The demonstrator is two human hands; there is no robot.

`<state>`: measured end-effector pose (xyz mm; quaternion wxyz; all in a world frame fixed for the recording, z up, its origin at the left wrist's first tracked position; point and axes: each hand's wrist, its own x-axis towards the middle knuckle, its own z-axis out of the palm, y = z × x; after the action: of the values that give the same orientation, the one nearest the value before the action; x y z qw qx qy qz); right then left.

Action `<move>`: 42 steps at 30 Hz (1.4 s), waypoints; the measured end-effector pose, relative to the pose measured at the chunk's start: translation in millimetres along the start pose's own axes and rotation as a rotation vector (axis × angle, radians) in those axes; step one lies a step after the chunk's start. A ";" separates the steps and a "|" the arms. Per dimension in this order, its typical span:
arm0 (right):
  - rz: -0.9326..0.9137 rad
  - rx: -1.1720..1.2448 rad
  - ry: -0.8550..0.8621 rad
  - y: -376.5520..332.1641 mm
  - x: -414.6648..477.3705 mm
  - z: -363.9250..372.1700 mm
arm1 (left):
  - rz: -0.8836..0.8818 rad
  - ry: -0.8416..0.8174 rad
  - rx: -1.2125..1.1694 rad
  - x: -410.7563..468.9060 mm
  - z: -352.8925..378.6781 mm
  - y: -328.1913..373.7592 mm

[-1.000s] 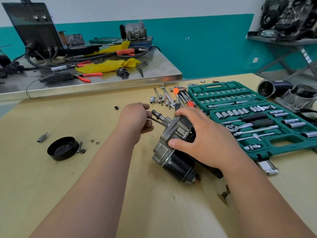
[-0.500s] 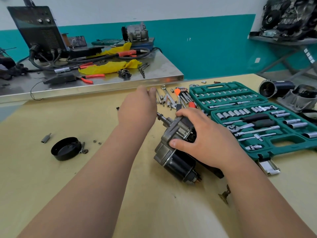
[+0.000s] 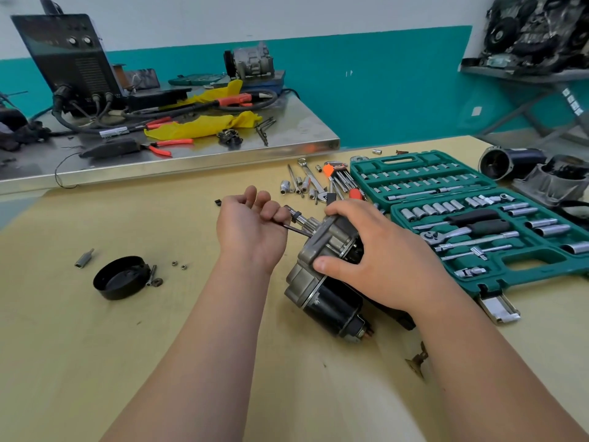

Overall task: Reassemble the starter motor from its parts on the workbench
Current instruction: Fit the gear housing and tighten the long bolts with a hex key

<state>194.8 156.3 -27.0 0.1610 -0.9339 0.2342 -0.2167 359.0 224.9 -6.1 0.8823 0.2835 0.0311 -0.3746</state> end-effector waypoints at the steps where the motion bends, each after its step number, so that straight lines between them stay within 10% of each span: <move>1: 0.000 0.000 -0.001 -0.1 -0.3 0.0 | -0.014 0.000 -0.019 -1.1 0.9 -0.6; 9: 0.003 -0.003 -0.003 -0.1 0.0 0.1 | 0.086 0.168 0.130 -0.6 16.4 -7.9; 16: 0.007 -0.004 0.003 -0.9 -0.7 0.1 | -0.094 -0.281 -0.116 -1.2 11.0 -1.6; 24: 0.005 -0.003 0.001 -0.3 -0.3 0.1 | -0.008 0.015 -0.330 -0.8 13.5 -7.9; 32: 0.004 -0.008 0.008 0.0 -0.3 1.0 | -0.031 0.149 0.246 0.4 12.6 0.7; 39: 0.000 -0.004 -0.005 0.5 -0.1 0.6 | 0.190 0.133 1.375 -5.2 22.2 18.2; 42: -0.003 0.000 -0.002 1.1 0.2 0.7 | 0.150 0.117 1.501 -5.2 18.4 25.3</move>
<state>194.9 155.5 -27.9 0.1608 -0.9345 0.2329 -0.2161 369.5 232.7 22.8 0.4723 0.8290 -0.2049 -0.2185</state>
